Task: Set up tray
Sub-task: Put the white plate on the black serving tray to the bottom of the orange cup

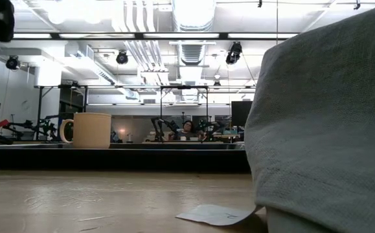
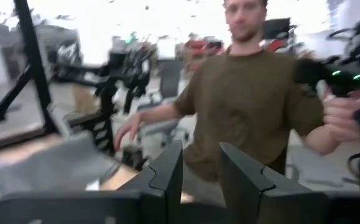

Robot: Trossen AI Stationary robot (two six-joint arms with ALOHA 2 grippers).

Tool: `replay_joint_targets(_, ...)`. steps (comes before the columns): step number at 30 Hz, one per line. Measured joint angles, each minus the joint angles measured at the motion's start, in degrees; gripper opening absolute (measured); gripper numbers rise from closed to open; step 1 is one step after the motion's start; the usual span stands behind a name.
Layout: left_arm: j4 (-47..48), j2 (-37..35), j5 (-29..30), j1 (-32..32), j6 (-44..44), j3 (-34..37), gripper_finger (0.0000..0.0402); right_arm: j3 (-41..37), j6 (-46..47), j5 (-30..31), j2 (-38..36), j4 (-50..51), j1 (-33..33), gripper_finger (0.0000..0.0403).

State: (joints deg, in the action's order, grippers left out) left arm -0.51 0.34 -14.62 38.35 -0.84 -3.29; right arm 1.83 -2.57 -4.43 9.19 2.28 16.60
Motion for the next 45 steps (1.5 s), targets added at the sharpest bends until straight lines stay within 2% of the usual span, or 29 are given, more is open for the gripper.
replay_joint_targets(5,4.28,0.0,5.76,-0.02,1.55,0.15,0.0081,0.01,0.0,0.0,0.0,0.0,0.0,0.0068)
replay_joint_targets(32,6.09,1.99,5.76,0.0,3.54,0.09,0.0081,-0.01,1.97,-0.02,-0.04,-1.14,0.0,0.0068)
replay_joint_targets(36,6.09,1.99,5.76,0.0,3.54,0.09,0.0081,-0.01,2.37,0.0,-0.07,-4.38,0.0,0.0068)
replay_joint_targets(45,6.14,1.99,5.76,0.0,3.54,0.09,0.0081,-0.01,-6.25,0.0,-0.06,-10.96,0.0,0.0068)
